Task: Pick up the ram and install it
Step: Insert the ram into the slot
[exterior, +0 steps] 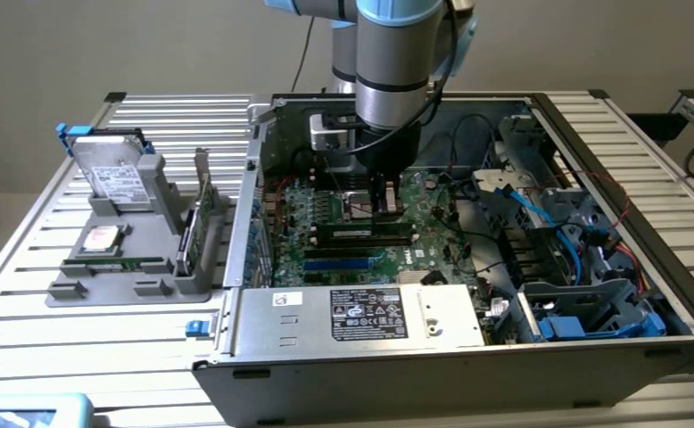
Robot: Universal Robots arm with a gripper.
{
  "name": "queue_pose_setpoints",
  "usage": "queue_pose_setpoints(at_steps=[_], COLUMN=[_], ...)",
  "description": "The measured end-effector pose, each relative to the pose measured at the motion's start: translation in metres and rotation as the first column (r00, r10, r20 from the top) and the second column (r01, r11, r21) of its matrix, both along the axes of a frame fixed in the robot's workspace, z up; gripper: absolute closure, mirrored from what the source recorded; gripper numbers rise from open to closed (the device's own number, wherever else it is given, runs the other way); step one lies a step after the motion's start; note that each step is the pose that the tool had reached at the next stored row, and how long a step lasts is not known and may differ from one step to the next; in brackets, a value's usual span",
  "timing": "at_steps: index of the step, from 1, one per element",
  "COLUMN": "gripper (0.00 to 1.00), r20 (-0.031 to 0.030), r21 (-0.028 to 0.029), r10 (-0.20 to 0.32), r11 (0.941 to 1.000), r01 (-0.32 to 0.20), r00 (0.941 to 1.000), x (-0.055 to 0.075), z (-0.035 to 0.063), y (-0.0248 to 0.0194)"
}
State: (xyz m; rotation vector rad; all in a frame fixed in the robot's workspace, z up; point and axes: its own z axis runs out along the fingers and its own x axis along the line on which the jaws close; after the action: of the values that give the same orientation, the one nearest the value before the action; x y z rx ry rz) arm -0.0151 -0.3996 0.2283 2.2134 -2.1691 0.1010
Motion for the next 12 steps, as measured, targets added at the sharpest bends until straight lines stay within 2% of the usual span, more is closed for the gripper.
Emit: queue_pose_setpoints(at_steps=[12], gripper=[0.87], r20=[0.0001], r21=[-0.0003], r10=[0.000], r11=[1.0000], r01=[0.000], r00=[1.0000], x=[-0.0004], z=[-0.0014], y=[0.0008])
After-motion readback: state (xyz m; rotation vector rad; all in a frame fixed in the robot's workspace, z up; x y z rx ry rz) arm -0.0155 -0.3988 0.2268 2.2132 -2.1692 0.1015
